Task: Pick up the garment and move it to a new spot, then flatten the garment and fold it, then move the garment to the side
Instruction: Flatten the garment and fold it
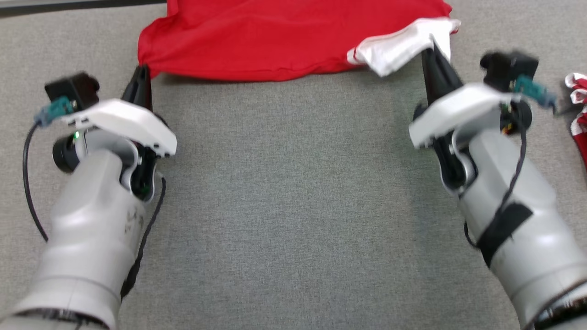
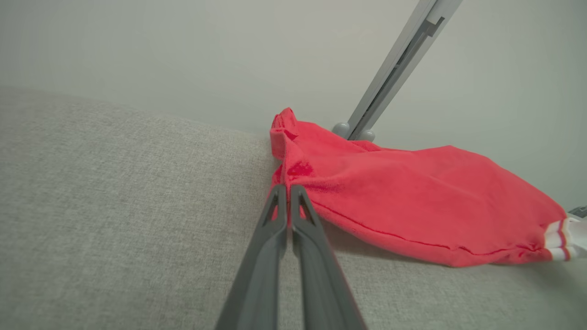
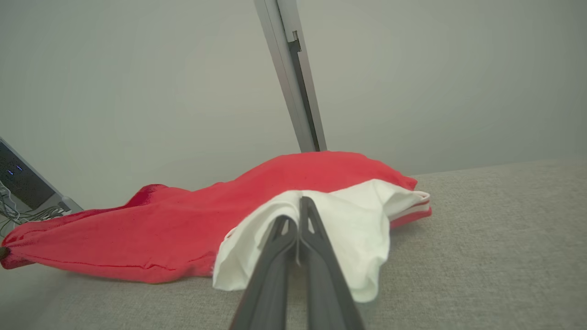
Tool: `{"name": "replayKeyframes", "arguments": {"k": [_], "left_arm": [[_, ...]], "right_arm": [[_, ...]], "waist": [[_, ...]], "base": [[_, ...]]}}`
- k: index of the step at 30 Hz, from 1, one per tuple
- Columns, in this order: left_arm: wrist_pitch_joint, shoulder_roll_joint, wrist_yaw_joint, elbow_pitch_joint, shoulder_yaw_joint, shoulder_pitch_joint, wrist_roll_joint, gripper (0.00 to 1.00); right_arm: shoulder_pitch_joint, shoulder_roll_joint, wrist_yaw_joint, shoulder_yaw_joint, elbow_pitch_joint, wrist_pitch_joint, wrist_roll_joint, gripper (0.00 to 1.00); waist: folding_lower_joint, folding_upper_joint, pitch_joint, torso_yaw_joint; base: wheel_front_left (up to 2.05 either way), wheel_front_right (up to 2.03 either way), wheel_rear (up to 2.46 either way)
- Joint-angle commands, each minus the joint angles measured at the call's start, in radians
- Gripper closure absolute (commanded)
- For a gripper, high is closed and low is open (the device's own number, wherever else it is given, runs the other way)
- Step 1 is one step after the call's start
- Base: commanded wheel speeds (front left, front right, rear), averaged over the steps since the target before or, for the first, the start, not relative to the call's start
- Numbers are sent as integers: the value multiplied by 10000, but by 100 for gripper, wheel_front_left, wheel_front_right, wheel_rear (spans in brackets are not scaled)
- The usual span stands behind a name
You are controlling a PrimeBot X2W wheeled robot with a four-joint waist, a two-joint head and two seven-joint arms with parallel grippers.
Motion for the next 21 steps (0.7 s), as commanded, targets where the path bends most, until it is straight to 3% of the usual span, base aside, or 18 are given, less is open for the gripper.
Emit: {"name": "replayKeyframes", "arguments": {"k": [1, 13, 16, 20, 21], "left_arm": [[-55, 137, -7, -320, 115, 374, -16, 100], [-55, 511, -8, -3012, 283, 4941, 197, 100], [-57, 878, -7, -3750, 113, 5840, 276, 100], [260, 1328, 251, -5063, 169, 7105, 188, 100], [260, 1328, 251, -5063, 169, 7105, 188, 100]], "right_arm": [[508, -205, -5, 65, -262, -82, 177, 100], [6005, -1215, -6, -797, -4239, -92, 110, 100], [7403, -1209, -5, -1379, -5487, 336, -177, 100], [9254, -1042, -5, -2145, -7454, 1693, -679, 100], [9254, -1042, -5, -2145, -7454, 1693, -679, 100]], "waist": [[0, 0, -179, -3], [0, 0, -1660, -90], [0, 0, -2002, -36], [0, 0, -2431, -19], [0, 0, -2431, -19]], "base": [[0, 0, 0], [0, 0, 0], [0, 0, 0], [0, 0, 0], [0, 0, 0]]}}
